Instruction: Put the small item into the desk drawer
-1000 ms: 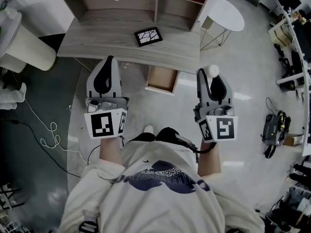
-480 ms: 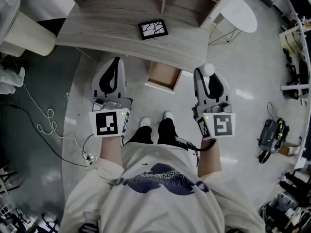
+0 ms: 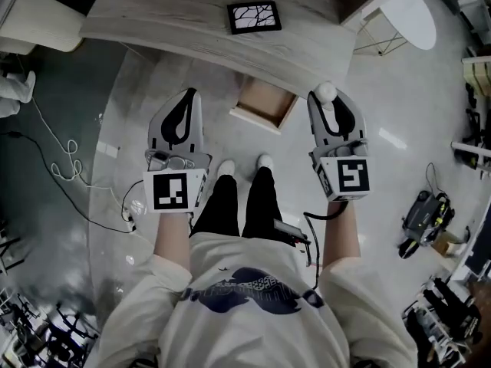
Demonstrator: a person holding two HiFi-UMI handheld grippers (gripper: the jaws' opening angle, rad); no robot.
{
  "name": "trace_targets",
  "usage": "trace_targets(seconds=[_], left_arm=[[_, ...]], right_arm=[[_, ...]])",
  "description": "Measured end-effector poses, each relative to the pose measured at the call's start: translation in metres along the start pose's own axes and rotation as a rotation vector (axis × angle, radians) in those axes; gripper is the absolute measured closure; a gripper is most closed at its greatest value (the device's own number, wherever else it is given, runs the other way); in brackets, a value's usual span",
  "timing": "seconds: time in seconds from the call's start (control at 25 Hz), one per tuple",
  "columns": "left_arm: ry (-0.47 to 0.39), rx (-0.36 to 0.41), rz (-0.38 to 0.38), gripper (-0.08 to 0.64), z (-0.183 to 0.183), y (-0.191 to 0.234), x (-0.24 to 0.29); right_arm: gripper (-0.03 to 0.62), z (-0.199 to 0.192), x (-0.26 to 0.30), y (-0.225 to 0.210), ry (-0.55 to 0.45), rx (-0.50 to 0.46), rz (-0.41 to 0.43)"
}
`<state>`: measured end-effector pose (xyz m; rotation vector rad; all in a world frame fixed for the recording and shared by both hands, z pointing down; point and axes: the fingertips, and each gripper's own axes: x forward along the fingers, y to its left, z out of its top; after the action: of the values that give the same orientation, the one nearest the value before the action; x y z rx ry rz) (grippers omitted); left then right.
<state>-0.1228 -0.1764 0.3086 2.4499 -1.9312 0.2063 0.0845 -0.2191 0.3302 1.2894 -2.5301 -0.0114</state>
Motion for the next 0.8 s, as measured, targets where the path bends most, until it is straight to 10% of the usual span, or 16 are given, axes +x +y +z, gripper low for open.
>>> trace_targets(seconds=[0.8], left_arm=[[0.125, -0.111, -0.032, 0.549, -0.183, -0.013, 0.030]], right_arm=[[0.466, -0.174, 0.109, 0.070, 0.245, -0.200, 0.209]])
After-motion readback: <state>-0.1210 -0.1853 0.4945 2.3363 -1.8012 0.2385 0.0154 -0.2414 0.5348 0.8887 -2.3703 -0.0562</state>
